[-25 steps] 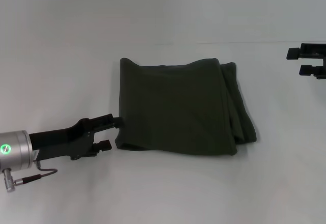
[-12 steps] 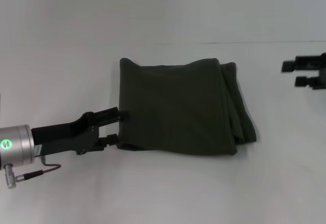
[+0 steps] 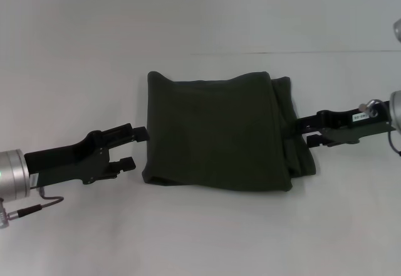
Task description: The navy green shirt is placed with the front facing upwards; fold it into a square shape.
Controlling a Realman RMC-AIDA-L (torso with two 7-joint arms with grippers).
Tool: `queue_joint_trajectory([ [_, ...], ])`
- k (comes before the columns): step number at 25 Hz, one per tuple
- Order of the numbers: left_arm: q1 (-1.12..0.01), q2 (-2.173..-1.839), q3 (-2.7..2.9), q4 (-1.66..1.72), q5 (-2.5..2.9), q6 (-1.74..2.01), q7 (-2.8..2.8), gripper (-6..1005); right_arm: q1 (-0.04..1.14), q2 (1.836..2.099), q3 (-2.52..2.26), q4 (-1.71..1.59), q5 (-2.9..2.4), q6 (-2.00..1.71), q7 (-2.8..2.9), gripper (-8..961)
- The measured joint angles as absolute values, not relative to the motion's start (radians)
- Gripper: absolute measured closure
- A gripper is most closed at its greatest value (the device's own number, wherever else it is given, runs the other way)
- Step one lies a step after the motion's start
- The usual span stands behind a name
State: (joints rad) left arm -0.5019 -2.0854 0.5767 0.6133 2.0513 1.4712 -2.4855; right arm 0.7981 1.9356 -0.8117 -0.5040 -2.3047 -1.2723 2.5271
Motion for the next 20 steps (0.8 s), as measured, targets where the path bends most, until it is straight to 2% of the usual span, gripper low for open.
queue_joint_trajectory([
  [5, -0.502, -2.086, 0.576, 0.615, 2.05, 1.462, -2.483, 68, 0.798, 1.97, -0.809, -0.502, -2.308, -1.208, 2.528, 149],
  [14, -0.505, -2.085, 0.551, 0.615, 2.048, 1.456, -2.464, 69, 0.804, 2.006, -0.814, -0.463, -2.31, -1.09, 2.521, 150],
  [20, -0.509, -2.084, 0.549, 0.615, 2.048, 1.439, -2.462, 69, 0.817, 2.016, -0.815, -0.463, -2.308, -1.054, 2.518, 150],
])
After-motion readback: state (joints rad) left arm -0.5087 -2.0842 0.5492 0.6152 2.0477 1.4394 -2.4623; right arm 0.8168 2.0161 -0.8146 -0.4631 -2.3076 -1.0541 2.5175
